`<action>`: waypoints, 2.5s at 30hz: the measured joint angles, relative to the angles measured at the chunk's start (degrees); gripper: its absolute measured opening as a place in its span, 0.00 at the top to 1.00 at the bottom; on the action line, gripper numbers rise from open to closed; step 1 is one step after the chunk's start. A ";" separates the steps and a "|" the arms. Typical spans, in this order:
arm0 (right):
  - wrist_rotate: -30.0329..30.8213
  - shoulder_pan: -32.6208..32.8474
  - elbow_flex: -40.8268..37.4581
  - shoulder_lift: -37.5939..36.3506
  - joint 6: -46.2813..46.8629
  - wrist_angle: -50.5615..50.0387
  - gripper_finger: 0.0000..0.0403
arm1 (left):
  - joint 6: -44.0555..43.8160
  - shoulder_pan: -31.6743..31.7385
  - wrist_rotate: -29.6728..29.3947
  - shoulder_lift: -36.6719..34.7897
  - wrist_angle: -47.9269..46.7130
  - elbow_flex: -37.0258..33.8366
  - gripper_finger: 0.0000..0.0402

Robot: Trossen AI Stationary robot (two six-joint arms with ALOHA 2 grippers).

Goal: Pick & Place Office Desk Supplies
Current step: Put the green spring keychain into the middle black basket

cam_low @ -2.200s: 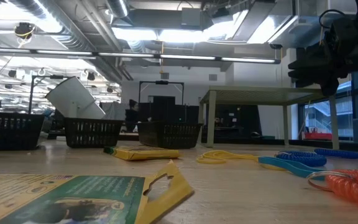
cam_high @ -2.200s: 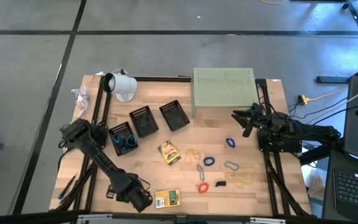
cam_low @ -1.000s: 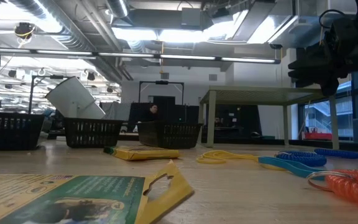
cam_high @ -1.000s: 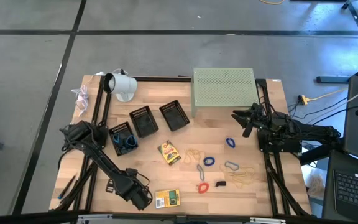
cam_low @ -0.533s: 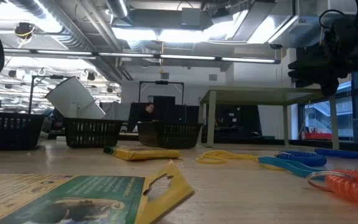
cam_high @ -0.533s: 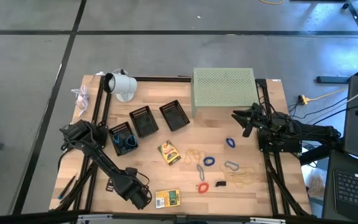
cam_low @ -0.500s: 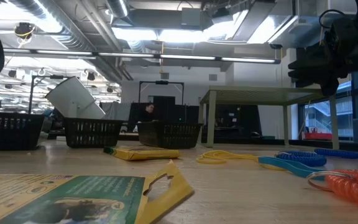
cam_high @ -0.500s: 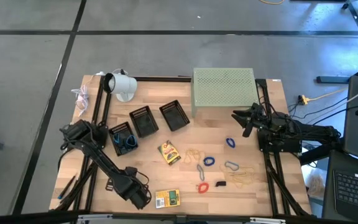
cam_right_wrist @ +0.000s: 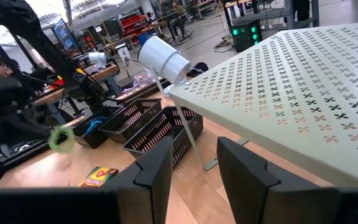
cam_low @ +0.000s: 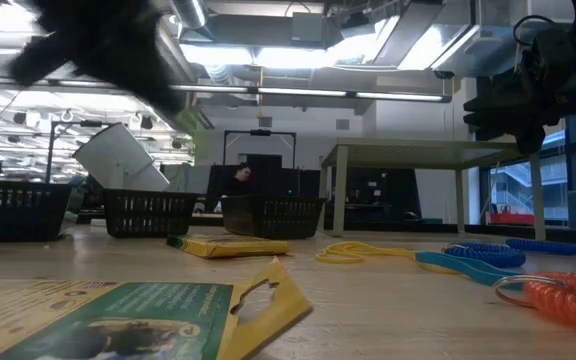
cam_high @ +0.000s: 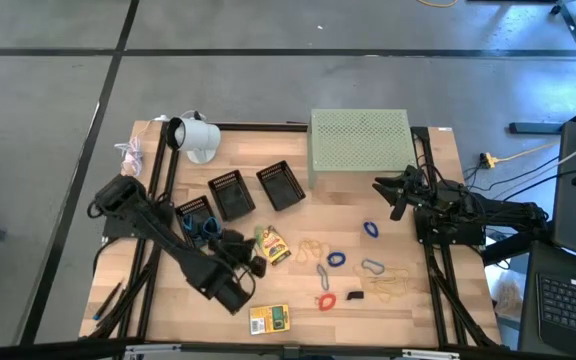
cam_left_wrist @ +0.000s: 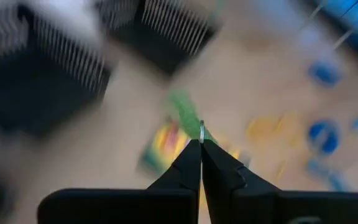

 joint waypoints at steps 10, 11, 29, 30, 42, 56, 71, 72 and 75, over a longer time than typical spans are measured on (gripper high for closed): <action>-0.07 0.00 0.00 0.00 0.00 0.02 0.68 | 31.08 6.47 -14.11 -5.51 15.49 0.07 0.99; -0.05 0.00 0.00 0.00 -0.01 0.00 0.68 | 33.94 7.05 -14.12 -6.03 17.32 0.07 0.99; 0.11 0.00 0.00 0.00 0.01 0.02 0.68 | 77.29 12.50 -11.60 -7.75 50.91 0.14 0.99; 0.10 0.00 0.00 0.00 -0.01 0.02 0.68 | 78.65 12.50 -11.23 -7.75 51.68 0.14 0.99; 0.09 0.00 0.00 0.00 0.01 0.02 0.68 | 70.27 17.16 -4.06 -7.75 42.03 0.16 0.99; 0.07 0.00 0.00 0.00 0.00 0.01 0.67 | 44.26 33.36 27.21 -8.57 -14.55 0.16 0.99; -0.02 0.00 0.00 0.00 0.01 0.02 0.67 | 48.25 41.77 34.62 -8.61 -21.31 0.16 0.99; -0.02 0.00 0.00 0.00 0.00 0.02 0.67 | 48.20 41.65 34.59 -8.61 -21.30 0.16 0.98; 0.00 0.00 0.00 0.00 0.01 0.02 0.67 | 46.89 41.17 34.47 -8.61 -21.26 0.16 0.97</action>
